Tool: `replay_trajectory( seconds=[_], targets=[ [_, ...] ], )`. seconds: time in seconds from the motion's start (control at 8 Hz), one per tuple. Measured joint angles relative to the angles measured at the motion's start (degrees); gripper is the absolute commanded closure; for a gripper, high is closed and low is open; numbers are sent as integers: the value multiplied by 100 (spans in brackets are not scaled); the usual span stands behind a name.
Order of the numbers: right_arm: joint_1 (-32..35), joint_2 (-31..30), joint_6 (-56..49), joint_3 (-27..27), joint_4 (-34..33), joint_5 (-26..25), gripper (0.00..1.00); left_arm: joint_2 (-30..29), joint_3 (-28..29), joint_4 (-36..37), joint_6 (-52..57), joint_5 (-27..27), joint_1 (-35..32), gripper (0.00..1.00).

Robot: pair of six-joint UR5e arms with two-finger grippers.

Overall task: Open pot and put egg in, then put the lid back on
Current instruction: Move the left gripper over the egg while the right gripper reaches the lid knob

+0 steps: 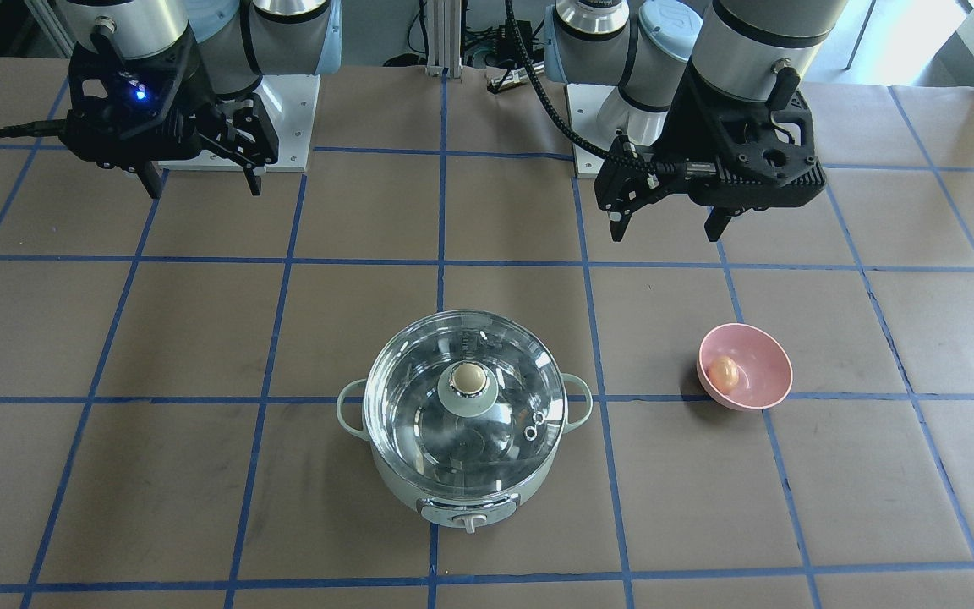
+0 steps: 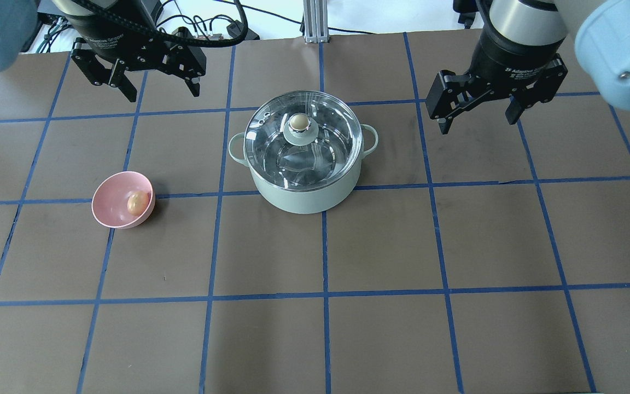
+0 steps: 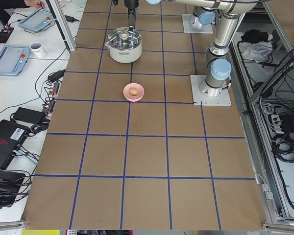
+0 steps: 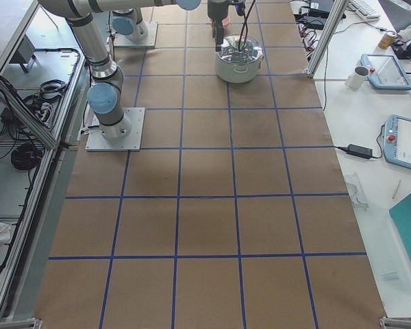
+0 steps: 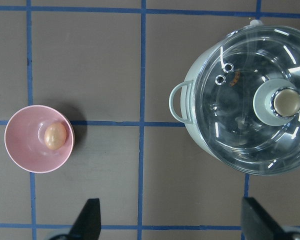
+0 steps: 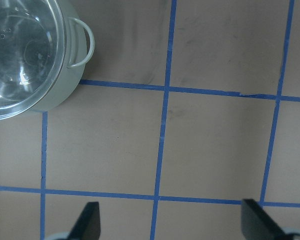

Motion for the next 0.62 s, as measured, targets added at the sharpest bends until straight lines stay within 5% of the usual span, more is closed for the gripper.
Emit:
replay_trajectory(
  seconds=[0.62],
  targets=[
    [2,22,-2,-15,-111,22,0,-36,-4,2,23,-5,111,0]
  ],
)
